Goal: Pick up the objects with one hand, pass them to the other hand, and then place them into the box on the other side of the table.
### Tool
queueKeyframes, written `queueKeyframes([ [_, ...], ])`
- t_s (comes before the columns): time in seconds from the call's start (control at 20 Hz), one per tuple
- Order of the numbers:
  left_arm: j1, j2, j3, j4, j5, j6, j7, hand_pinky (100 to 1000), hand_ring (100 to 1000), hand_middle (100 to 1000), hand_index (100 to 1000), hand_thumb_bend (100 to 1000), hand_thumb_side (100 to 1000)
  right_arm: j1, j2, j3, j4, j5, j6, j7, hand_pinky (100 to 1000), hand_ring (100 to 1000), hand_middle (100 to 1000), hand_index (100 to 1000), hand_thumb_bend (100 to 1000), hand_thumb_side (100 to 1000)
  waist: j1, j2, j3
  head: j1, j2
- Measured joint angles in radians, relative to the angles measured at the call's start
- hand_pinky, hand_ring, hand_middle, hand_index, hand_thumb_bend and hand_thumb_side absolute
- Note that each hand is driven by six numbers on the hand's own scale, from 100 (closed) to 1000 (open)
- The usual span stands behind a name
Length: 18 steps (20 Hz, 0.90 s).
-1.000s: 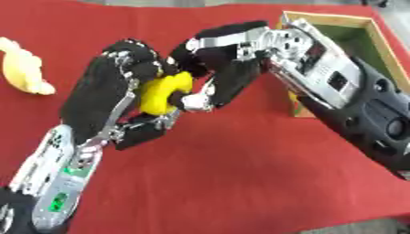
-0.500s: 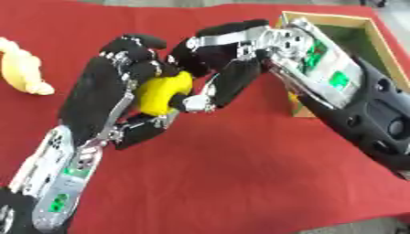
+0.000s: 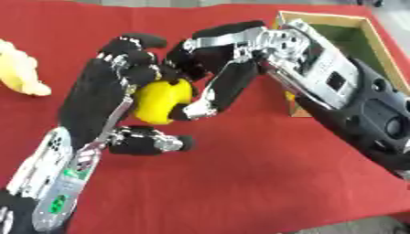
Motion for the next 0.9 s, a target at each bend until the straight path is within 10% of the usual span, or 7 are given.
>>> queueKeyframes([
  [0.9,0.008,-0.008,0.000,0.007,0.004,0.072,0.120,798,762,739,1000,1000,415,0.008,0.008,0.006,0.003,0.002,0.024,-0.011,721,679,267,388,410,100,0.000,0.000,-0.004,-0.007,0.000],
])
